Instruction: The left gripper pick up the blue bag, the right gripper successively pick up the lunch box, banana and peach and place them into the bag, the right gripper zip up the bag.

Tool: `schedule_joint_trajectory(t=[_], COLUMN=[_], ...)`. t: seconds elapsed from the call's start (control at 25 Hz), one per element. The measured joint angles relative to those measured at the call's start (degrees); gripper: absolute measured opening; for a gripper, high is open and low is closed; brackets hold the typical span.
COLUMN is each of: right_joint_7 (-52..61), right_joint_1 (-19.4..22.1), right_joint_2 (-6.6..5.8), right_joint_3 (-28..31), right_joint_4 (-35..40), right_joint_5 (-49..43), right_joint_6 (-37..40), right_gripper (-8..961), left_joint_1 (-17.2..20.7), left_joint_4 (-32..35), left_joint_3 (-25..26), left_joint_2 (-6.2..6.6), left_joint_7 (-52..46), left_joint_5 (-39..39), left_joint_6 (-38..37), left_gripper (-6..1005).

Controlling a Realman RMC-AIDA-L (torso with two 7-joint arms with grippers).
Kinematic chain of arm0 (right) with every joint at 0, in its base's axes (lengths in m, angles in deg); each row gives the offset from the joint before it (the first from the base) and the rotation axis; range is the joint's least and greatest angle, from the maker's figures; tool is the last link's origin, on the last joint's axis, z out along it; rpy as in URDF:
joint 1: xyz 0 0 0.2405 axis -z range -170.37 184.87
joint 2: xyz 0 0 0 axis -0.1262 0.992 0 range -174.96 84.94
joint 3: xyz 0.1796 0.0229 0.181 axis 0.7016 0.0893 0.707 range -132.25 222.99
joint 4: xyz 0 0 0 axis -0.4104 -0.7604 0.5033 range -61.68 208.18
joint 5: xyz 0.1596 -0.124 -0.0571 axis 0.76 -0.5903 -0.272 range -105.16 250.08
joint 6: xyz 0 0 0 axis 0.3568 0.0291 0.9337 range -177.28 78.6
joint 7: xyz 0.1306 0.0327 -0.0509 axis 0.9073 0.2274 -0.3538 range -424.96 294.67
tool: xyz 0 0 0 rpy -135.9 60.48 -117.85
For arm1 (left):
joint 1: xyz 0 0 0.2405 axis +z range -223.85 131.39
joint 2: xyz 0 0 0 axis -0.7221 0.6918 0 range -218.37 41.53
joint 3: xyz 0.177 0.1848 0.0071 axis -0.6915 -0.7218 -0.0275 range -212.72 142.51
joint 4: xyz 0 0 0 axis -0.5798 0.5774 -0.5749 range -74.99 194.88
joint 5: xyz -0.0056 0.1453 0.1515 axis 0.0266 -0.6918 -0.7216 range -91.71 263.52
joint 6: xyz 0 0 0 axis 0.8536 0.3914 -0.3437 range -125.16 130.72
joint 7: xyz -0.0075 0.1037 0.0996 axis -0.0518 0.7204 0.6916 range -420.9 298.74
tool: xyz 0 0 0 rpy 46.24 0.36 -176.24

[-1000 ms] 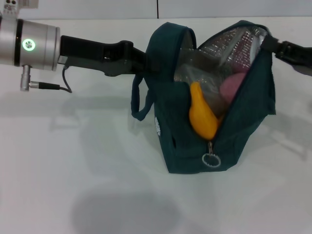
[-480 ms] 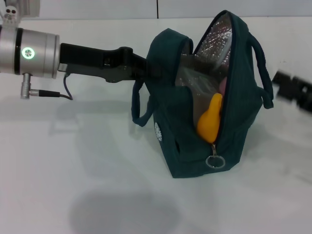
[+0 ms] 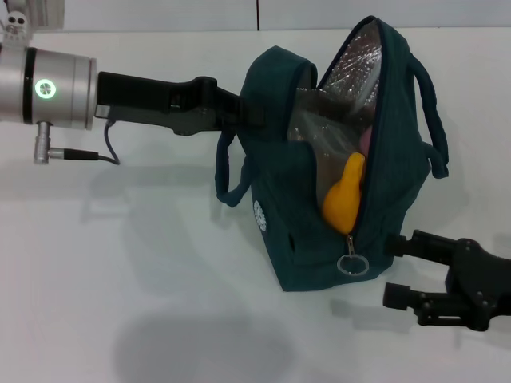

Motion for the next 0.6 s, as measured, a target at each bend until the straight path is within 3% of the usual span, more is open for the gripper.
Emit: schedule_joint_trajectory(t=[0.04, 0.36, 0.6], right_joint_7=[-0.07, 0.18, 0.25], right_joint_1=[-0.07, -0.79, -4.14], right_joint_2=[0.01, 0.06, 0.15], right_joint_3=[-0.09, -1.03, -2.71], right_joint_4=[-0.29, -1.33, -5.14], right_joint_5=[-0.11, -0.46, -0.51], right_joint_6=[-0.54, -4.82, -7.14], right_gripper=[872, 866, 861], left_joint_1=[0.04, 0.04, 0.01], left_joint_4=[-0.03, -0.08, -0.08], left_joint_3=[-0.04, -0.21, -0.02], left_joint_2=[0.00, 0.00, -0.12], left_joint_7=[0.00, -0.01, 0.09], left_joint_5=[0.01, 0.02, 0.02], left_joint_6=[-0.02, -0.04, -0.03], left_gripper=[92, 93, 94])
